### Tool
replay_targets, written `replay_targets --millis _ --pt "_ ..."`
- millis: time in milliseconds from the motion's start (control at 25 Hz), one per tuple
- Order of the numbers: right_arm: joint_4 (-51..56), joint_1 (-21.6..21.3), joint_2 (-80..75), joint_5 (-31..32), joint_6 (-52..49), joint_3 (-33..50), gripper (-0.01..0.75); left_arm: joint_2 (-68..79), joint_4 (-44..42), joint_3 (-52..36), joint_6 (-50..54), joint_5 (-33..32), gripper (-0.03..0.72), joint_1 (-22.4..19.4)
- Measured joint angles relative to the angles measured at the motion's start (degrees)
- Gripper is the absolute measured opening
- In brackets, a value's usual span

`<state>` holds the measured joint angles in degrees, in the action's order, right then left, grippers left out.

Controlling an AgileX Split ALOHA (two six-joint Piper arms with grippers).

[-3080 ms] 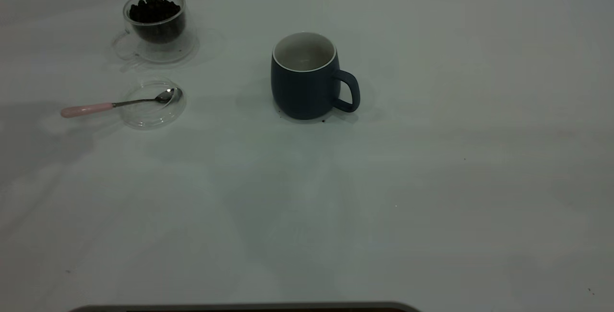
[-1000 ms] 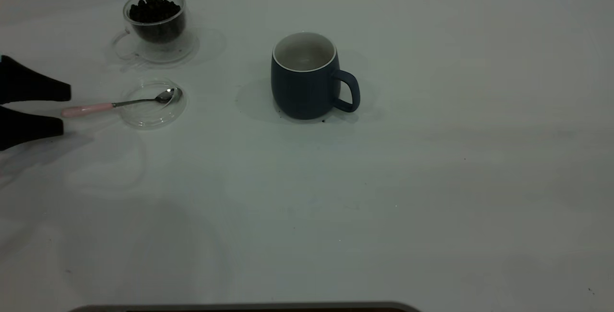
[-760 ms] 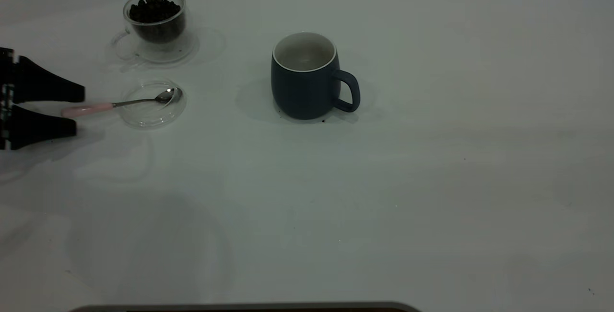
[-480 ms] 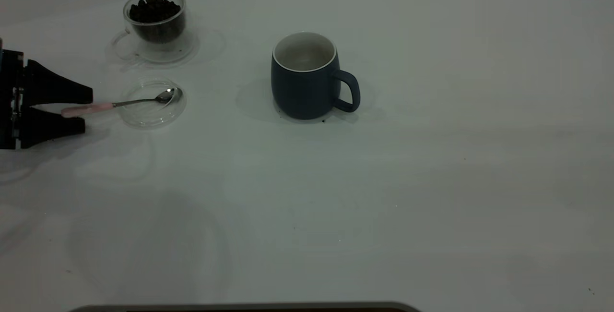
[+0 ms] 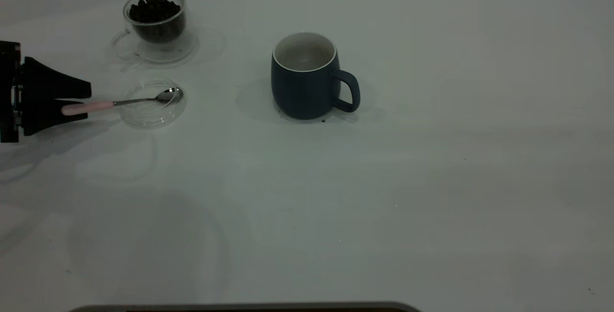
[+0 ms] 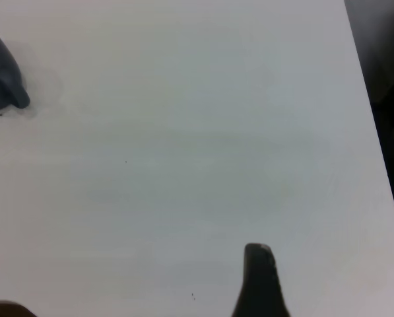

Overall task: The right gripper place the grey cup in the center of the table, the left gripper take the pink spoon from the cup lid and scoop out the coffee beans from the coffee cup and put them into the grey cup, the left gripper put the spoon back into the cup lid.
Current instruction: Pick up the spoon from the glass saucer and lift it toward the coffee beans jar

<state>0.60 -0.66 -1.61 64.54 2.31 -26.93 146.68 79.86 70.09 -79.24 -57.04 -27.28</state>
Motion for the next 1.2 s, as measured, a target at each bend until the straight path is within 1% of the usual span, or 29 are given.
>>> replay_targets --millis 200,320,440,600,640,680,960,1200 --pt "0.0 0.0 0.0 0.0 0.0 0.0 0.591 0.0 0.3 0.0 0.0 -0.3 0.419 0.0" --pt "0.0 0.0 0.0 0.0 0.0 0.0 0.591 0.0 0.4 0.0 0.0 -0.4 0.384 0.0" --pt "0.0 0.0 0.0 0.0 0.0 0.0 0.591 0.0 0.4 0.0 0.0 -0.4 0.305 0.0" --pt "0.0 0.0 0.0 0.0 0.0 0.0 0.591 0.0 0.6 0.0 0.0 -0.4 0.164 0.0" --pt "0.0 0.0 0.0 0.0 0.0 0.0 0.591 0.0 0.6 0.0 0.0 -0.4 0.137 0.0" --pt "0.0 0.0 0.0 0.0 0.0 0.0 0.591 0.0 0.6 0.0 0.0 -0.4 0.126 0.0" --pt "0.0 0.0 0.0 0.0 0.0 0.0 0.591 -0.2 0.2 0.0 0.0 -0.4 0.126 -0.4" --pt "0.0 0.0 0.0 0.0 0.0 0.0 0.591 -2.4 -3.6 0.0 1.8 -0.5 0.126 -1.8"
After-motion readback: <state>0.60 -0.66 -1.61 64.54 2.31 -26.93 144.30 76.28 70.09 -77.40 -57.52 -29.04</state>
